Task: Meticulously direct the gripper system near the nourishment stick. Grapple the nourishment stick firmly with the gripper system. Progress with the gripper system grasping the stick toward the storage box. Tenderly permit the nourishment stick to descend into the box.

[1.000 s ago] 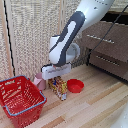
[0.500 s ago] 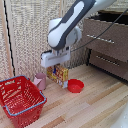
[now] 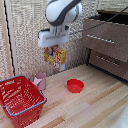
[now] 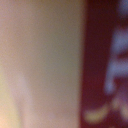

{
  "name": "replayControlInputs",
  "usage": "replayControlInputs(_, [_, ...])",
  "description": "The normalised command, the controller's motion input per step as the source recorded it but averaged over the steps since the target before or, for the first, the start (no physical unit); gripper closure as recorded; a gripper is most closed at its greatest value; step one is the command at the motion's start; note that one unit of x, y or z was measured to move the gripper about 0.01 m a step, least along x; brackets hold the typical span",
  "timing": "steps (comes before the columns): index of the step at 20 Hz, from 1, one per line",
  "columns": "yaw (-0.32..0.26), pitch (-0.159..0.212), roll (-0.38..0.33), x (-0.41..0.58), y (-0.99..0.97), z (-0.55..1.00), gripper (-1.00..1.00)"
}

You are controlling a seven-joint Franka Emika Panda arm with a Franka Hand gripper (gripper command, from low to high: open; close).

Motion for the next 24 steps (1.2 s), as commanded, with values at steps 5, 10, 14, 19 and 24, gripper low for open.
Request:
replayControlInputs(5, [-0.001,0.04,-0.012,0.01,0.77,0.81,1.0])
replayControlInputs(10, [0.0,0.078,-0.025,-0.016,0.85,0.49,1.0])
replayControlInputs(14, [0.0,0.115,-0.011,-0.008,0.95,0.08,1.0])
replayControlInputs(19, [0.0,0.101,-0.028,0.0,1.0,-0.07,1.0])
replayControlInputs(24, [0.0,0.098,-0.068,0.0,1.0,-0.31,1.0])
